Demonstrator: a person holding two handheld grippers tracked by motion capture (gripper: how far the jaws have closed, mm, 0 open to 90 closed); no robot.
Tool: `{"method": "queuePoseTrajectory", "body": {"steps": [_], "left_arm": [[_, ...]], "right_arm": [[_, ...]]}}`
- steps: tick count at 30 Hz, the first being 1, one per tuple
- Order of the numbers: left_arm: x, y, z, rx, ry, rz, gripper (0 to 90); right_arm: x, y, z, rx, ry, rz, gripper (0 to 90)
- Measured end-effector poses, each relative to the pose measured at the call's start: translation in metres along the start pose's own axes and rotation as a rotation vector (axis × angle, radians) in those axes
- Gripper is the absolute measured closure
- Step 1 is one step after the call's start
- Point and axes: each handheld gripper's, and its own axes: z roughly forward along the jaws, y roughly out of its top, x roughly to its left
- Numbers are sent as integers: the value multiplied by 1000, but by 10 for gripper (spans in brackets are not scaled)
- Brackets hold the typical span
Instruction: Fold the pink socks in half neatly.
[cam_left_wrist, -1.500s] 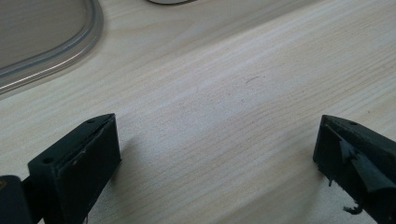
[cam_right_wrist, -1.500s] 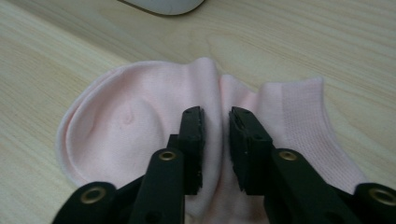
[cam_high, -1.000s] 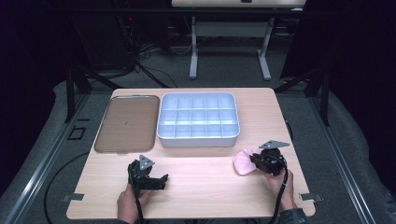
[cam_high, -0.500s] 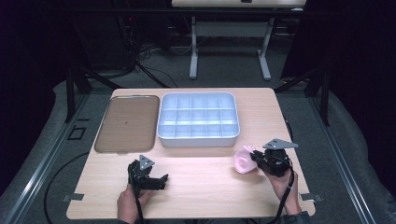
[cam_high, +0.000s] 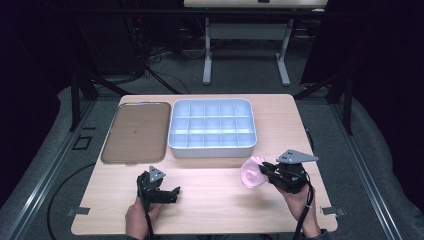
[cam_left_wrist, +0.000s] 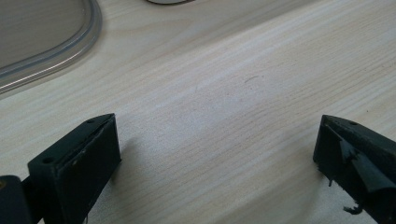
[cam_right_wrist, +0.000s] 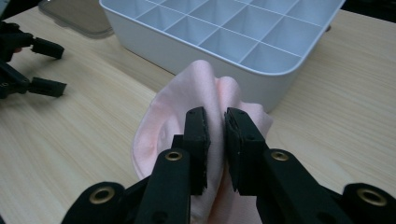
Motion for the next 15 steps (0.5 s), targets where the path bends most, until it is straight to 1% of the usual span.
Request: {"method": "queuePoseTrajectory", "body": {"steps": [1, 2, 3, 4, 5, 6, 7, 8, 9, 11, 12, 15], "left_arm": [[0, 0, 0, 0, 0, 0, 5], [0, 0, 0, 0, 0, 0, 5], [0, 0, 0, 0, 0, 0, 5], [0, 0, 0, 0, 0, 0, 5], [0, 0, 0, 0, 0, 0, 5], [0, 0, 0, 0, 0, 0, 5], [0, 0, 0, 0, 0, 0, 5], [0, 0, 0, 0, 0, 1, 5], [0, 0, 0, 0, 0, 1, 5], [0, 0, 0, 0, 0, 0, 5], [0, 0, 0, 0, 0, 0, 5], [0, 0, 0, 0, 0, 1, 5]], "right_arm": [[3, 1, 2, -8, 7, 2, 787], [6, 2, 3, -4, 18, -3, 786], [13, 4, 5, -12, 35, -2, 785], [13, 4, 5, -12, 35, -2, 785], [20, 7, 8, -10, 60, -6, 785], [20, 7, 8, -10, 60, -6, 785], [27, 10, 12, -10, 74, -16, 785], [27, 10, 12, -10, 74, -16, 785], [30, 11, 14, -10, 79, -21, 785], [40, 14, 20, 4, 98, -40, 783], [40, 14, 20, 4, 98, -40, 783], [48, 15, 28, 21, 110, -55, 782]]}}
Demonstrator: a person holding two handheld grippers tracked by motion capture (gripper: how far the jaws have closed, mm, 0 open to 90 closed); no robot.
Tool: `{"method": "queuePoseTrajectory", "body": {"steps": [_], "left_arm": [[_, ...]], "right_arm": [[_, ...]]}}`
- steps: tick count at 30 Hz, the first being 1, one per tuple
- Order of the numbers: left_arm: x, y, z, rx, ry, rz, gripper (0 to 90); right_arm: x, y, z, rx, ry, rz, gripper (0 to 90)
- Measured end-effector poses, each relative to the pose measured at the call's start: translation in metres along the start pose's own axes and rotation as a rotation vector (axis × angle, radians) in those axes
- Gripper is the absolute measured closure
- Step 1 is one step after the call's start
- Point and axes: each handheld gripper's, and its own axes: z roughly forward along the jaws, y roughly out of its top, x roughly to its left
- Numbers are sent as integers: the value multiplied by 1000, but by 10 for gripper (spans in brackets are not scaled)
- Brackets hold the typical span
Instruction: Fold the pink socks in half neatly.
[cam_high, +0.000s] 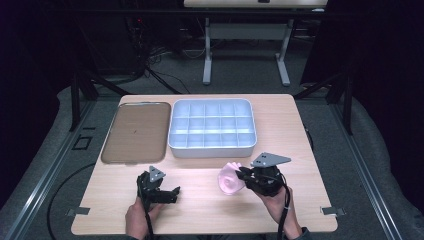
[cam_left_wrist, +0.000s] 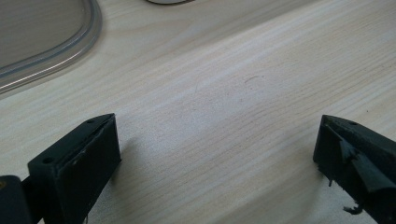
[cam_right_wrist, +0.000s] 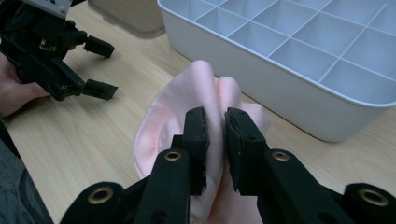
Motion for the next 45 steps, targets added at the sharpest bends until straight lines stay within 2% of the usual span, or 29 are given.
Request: {"method": "queuePoseTrajectory", "body": {"steps": [6, 8, 12, 18, 20, 25, 29, 30, 32, 33, 34, 35, 38, 39, 40, 42, 45], "left_arm": [[0, 0, 0, 0, -1, 2, 5], [0, 0, 0, 0, -1, 2, 5], [0, 0, 0, 0, -1, 2, 5], [0, 0, 0, 0, -1, 2, 5], [0, 0, 0, 0, -1, 2, 5], [1, 0, 0, -1, -3, 5, 4], [1, 0, 0, 1, -7, 8, 3], [1, 0, 0, 2, -7, 8, 3], [1, 0, 0, 2, -9, 8, 2], [1, 0, 0, 2, -9, 9, 2], [1, 0, 0, 2, -9, 9, 2], [1, 0, 0, 2, -9, 9, 2], [-1, 0, 0, 0, -2, 1, 2], [-1, 0, 0, 1, -3, 0, 1], [-1, 0, 0, 1, 2, -5, 1], [-2, 0, 0, 2, 5, -8, 2], [-3, 4, -2, 46, 4, -23, 13]], "right_arm": [[10, -1, 20, 44, 20, -16, 778], [14, -2, 28, 57, 12, -20, 777], [20, -9, 55, 129, 8, -21, 771], [24, -18, 75, 175, 14, -22, 764], [26, -21, 80, 205, 1, -36, 754], [30, -32, 92, 262, -5, -24, 745], [33, -36, 97, 271, 0, -26, 709], [32, -37, 96, 251, 7, -8, 656], [30, -36, 93, 242, 9, -2, 647], [26, -35, 89, 217, 11, 11, 607], [18, -34, 78, 178, 13, 37, 519], [18, -34, 78, 178, 13, 37, 519], [1, -34, 60, 120, 4, 64, 438], [-5, -34, 54, 111, 2, 67, 423], [-16, -36, 45, 100, -31, 71, 435], [-21, -38, 41, 93, -35, 71, 435], [-35, -44, 33, 97, -68, 92, 449]]}}
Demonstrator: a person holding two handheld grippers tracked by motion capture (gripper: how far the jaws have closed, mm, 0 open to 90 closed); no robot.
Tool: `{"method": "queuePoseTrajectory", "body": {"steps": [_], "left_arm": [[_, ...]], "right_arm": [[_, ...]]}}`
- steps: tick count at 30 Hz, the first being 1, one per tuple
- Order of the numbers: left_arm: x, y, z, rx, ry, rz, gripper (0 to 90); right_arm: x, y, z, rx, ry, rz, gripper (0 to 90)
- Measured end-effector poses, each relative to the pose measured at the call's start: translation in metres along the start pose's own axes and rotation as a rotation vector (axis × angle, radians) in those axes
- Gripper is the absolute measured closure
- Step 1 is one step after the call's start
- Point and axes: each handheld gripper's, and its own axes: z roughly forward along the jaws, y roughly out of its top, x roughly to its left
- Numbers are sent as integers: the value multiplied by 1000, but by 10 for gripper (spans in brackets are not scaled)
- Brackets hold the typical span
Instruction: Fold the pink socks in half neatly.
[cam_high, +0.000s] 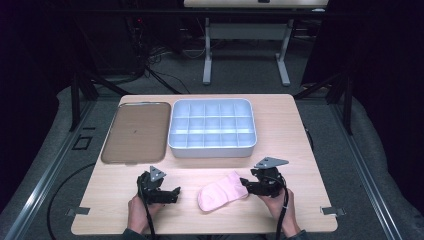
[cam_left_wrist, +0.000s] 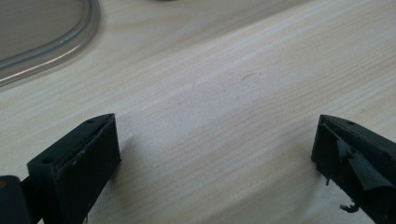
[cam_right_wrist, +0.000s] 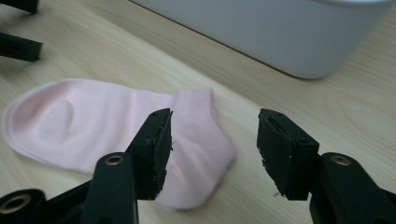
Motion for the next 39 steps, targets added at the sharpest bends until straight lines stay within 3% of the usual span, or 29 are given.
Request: {"method": "queuePoseTrajectory", "body": {"steps": [1, 3, 5, 11, 13, 16, 22, 23, 24, 25, 27, 29, 35, 39], "left_arm": [[0, 1, -2, 4, -6, -13, 29], [-2, 3, -6, -25, -65, -49, 118], [-8, 5, -11, -48, -86, -47, 133], [-34, 15, -24, -96, -200, -19, 179], [-43, 19, -24, -82, -241, 0, 215], [-55, 23, -20, -66, -269, 42, 269], [-70, 25, -9, -11, -299, 90, 425], [-71, 25, -8, -3, -296, 89, 494], [-70, 25, -6, 5, -298, 98, 494], [-69, 23, -3, 15, -306, 92, 590], [-68, 22, -1, 23, -314, 91, 622], [-65, 20, 3, 27, -325, 93, 717], [-61, 19, 3, 11, -318, 107, 842], [-59, 19, 4, 0, -301, 130, 855]], "right_arm": [[-4, -2, -1, 4, -9, 1, 457], [-11, -6, -2, 9, -12, 18, 468], [-15, -10, -2, 11, -15, 24, 491], [-20, -13, 4, 19, -21, 32, 553], [-19, -12, 8, 29, -18, 28, 559], [-18, -11, 14, 43, -12, 14, 569], [-12, -13, 23, 68, -2, -4, 608], [-10, -14, 26, 79, 4, -11, 645], [-10, -14, 26, 79, 4, -11, 645], [-9, -15, 28, 96, 6, -22, 697], [-8, -15, 29, 99, -2, -34, 714], [-4, -17, 30, 110, -10, -47, 750], [0, -19, 29, 111, -12, -39, 794], [4, -23, 27, 110, -22, -20, 808]]}}
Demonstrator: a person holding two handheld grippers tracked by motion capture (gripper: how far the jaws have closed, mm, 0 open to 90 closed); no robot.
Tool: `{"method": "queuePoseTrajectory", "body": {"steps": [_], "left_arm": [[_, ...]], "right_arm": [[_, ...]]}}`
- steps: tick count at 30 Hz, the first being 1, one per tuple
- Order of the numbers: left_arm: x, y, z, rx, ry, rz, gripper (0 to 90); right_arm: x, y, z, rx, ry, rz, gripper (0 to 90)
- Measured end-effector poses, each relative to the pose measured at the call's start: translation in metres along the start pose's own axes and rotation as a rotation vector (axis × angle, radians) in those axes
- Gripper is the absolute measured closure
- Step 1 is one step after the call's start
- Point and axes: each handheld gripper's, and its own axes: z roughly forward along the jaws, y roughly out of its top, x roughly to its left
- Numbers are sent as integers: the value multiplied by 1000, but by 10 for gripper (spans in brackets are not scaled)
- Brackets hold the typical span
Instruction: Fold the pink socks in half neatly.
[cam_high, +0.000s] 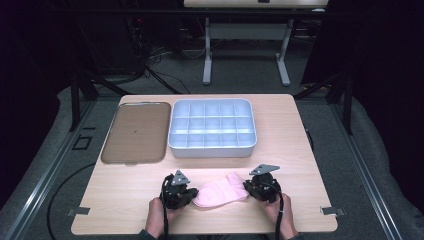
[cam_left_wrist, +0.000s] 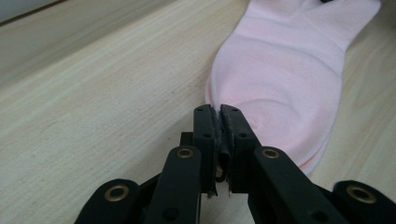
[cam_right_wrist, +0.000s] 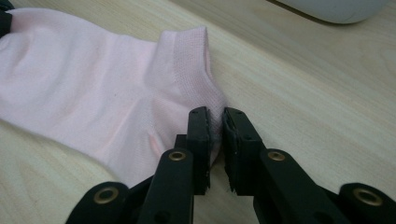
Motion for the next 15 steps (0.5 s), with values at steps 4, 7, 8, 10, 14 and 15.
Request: {"method": "queuePoseTrajectory", "body": {"steps": [4, 7, 8, 10, 14, 15], "left_arm": [[6, 1, 0, 4, -19, 3, 853], [12, 1, 0, 4, -37, 1, 816], [15, 1, 0, 0, -42, -3, 793], [17, -1, 0, -16, -49, -10, 748], [18, -5, -3, -51, -44, -38, 618], [18, -6, -5, -62, -40, -33, 616]], "right_arm": [[7, -5, -3, -6, -22, -2, 807], [12, -8, -3, -21, -49, -22, 801], [13, -9, -4, -27, -57, -3, 778], [11, -9, -4, -25, -56, 37, 775], [7, -7, -4, -2, -36, 45, 653], [6, -7, -5, 2, -28, 39, 618]]}}
